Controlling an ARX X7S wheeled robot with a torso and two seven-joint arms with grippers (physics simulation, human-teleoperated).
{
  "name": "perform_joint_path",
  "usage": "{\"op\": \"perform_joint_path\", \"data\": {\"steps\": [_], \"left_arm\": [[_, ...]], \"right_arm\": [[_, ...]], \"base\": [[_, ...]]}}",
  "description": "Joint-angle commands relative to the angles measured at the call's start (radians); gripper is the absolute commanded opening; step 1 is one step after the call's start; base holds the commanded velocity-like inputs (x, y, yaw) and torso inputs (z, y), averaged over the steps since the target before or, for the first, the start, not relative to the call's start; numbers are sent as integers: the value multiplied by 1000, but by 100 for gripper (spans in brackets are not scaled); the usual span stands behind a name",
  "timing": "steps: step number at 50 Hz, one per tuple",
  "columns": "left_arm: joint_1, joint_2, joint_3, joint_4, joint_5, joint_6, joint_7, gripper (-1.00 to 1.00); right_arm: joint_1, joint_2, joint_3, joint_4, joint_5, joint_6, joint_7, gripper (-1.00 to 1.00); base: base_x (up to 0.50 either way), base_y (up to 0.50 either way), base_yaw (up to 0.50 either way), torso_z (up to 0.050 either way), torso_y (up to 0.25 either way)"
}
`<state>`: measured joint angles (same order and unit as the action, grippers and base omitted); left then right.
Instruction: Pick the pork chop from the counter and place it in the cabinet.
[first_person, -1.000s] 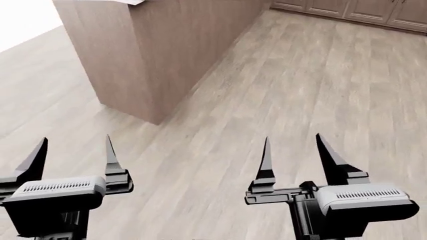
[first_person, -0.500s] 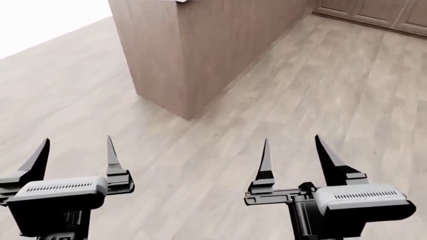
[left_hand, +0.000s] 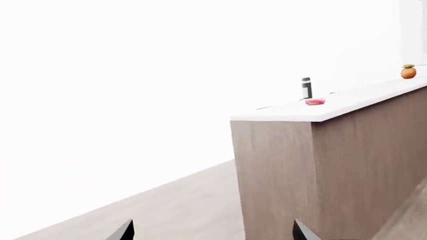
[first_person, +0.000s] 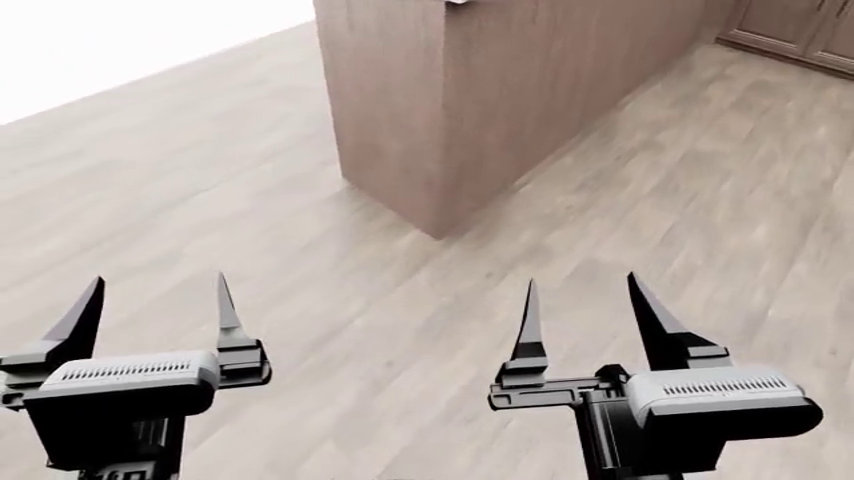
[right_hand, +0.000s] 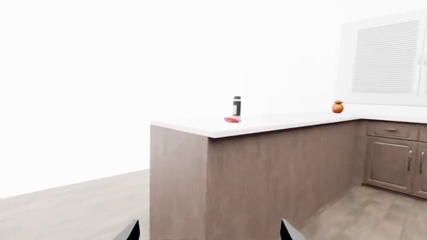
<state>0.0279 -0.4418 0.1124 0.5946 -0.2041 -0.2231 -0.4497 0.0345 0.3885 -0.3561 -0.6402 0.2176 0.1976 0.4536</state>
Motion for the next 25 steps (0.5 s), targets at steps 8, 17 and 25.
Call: {"op": "perform_joint_path", "data": {"steps": [8, 17, 25], "left_arm": [[-5, 0, 19, -10, 7, 3, 2, 100], [-14, -1, 38, -9, 22, -8, 1, 100], [-17, -2, 39, -19, 19, -6, 2, 100]], "right_arm": [[-2, 4, -3, 16, 6, -12, -1, 100], [6, 1, -9, 36, 16, -18, -11, 100], [13, 0, -15, 46, 16, -20, -13, 100]], "base": [[0, 0, 500, 0, 0], [0, 0, 500, 0, 0], [0, 0, 500, 0, 0]]}}
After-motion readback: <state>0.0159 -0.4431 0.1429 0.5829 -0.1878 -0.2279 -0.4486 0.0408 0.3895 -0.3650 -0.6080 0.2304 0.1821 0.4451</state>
